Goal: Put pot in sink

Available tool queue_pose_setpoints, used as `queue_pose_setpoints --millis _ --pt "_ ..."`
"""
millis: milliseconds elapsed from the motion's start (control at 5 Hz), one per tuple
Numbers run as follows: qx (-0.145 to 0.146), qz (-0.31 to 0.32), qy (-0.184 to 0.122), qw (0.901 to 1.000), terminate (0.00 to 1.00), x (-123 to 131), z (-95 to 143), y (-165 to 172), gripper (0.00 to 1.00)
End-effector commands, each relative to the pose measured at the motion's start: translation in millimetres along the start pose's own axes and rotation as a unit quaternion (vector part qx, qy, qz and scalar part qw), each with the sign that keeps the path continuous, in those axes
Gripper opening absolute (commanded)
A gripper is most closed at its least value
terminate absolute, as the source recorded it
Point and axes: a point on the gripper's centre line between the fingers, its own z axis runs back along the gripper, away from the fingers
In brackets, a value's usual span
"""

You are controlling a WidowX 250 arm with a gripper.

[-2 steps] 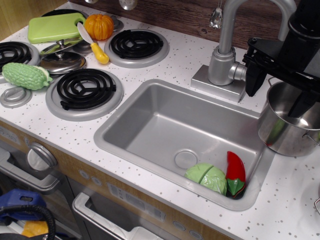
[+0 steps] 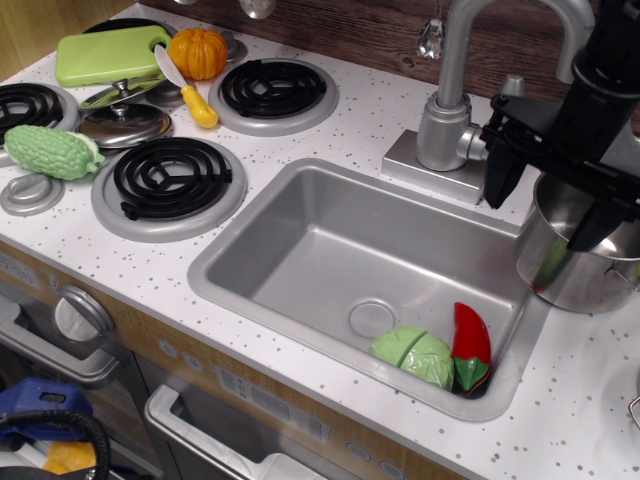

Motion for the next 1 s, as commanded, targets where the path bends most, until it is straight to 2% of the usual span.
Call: queue_pose_setpoints --millis 0,200,400,600,800 --pt "0.015 0.100 -0.027 0.9945 0.00 30.5 25.8 -8.2 1.00" --pt "0.013 0.135 -0.050 0.9895 0.00 35.4 17.6 -3.0 1.00" --pt "-0.009 0.167 -0.067 0.9836 0.00 33.6 0.8 6.0 1.00" --pt "-0.004 0.168 -0.079 0.9826 0.00 28.8 -13.4 13.9 1.00" --pt "-0.015 0.170 -0.085 0.9818 0.00 28.7 -31.9 22.7 1.00"
